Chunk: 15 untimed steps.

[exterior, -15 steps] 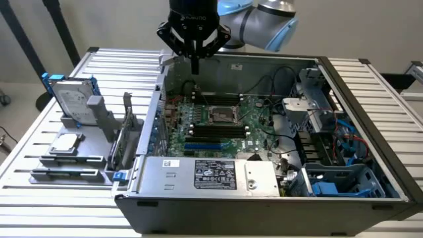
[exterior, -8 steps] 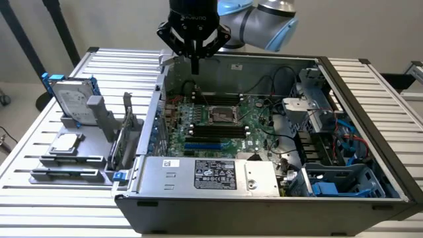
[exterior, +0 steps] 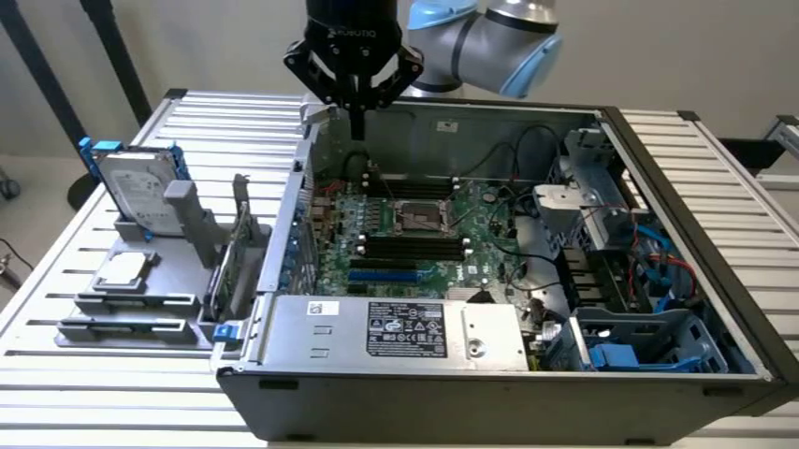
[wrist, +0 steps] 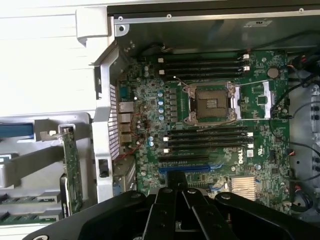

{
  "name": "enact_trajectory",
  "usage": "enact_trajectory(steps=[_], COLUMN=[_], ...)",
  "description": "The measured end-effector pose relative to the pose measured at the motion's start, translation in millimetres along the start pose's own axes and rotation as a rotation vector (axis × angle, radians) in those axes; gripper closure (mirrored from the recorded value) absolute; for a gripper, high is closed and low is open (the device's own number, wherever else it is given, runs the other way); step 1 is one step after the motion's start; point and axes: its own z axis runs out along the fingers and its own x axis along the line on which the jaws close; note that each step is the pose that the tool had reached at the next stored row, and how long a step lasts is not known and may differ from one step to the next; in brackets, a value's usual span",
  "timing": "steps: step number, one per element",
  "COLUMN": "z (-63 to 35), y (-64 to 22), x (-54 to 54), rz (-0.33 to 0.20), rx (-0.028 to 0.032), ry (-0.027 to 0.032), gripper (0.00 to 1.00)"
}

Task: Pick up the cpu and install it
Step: 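Reach for the cpu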

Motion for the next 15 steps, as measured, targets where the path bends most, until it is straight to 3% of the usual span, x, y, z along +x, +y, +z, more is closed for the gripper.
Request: enact_trajectory(steps=[15], z=[-1.3], y=[-4.1], x=[68.1], rz=[0.0], rx=[0.0], ry=[0.0], gripper=[0.89])
